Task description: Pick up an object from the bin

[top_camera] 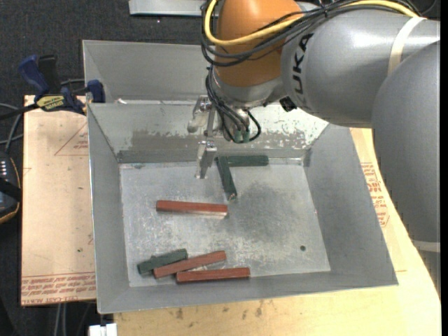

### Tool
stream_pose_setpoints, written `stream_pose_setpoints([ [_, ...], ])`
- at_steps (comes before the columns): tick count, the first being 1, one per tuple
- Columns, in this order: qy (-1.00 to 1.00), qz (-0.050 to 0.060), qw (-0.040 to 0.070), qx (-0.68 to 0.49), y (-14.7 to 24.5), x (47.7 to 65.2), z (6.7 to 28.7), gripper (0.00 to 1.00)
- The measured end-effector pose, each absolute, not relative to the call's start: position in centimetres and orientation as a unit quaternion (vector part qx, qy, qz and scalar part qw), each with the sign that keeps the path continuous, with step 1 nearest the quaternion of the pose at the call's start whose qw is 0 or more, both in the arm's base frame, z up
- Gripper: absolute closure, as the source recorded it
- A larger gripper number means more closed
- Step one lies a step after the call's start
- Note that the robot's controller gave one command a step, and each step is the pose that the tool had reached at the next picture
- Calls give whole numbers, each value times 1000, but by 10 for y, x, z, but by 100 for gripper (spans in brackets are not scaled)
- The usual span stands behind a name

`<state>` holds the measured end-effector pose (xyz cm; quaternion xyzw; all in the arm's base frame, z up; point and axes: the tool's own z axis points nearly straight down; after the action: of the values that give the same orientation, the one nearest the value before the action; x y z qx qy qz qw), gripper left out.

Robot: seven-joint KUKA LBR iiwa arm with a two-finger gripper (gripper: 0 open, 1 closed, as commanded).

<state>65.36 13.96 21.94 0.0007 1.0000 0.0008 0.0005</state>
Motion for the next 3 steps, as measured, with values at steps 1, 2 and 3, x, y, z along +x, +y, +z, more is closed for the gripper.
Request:
stream_pose_setpoints([
  [1,1000,1,1,1,140,654,219,0],
  [2,1000,1,3,13,141,622,166,0],
  [3,1000,1,0,-9,150,605,93,100],
])
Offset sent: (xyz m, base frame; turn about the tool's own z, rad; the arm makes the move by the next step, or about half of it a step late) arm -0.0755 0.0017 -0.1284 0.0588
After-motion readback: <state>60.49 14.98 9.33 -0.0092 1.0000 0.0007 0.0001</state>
